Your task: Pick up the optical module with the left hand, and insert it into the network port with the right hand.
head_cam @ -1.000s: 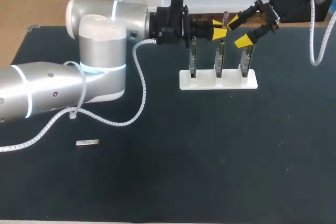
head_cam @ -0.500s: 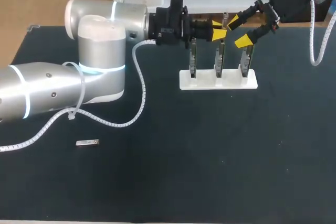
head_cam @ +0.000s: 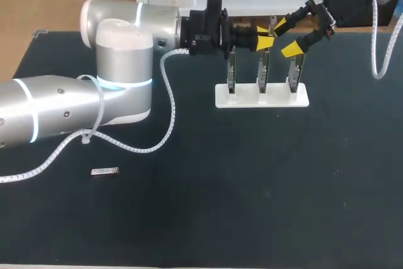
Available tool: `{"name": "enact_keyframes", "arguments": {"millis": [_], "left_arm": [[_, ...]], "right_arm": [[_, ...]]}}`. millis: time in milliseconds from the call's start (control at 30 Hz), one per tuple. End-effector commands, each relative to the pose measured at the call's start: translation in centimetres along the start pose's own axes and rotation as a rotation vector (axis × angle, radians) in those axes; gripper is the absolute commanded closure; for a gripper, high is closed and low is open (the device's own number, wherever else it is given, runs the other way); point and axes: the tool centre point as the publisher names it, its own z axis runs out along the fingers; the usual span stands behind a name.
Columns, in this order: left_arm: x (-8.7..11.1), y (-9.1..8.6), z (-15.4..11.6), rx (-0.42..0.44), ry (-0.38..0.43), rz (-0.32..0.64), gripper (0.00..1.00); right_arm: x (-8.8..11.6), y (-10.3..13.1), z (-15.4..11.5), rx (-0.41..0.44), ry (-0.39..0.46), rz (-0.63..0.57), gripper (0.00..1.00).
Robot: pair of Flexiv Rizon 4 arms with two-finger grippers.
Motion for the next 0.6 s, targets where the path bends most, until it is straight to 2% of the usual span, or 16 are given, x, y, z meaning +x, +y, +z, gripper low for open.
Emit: {"name": "enact_keyframes", "arguments": {"millis": [33,600], "left_arm": [[0.08,0.26,0.1,0.002,0.001,-0.004,1.0],[0.13,0.29,0.02,0.01,0.02,0.0,1.0]], "right_arm": [[0.0,0.03,-0.01,0.0,0.0,0.0,0.0],[0.0,0.03,-0.01,0.0,0.0,0.0,0.0]]}}
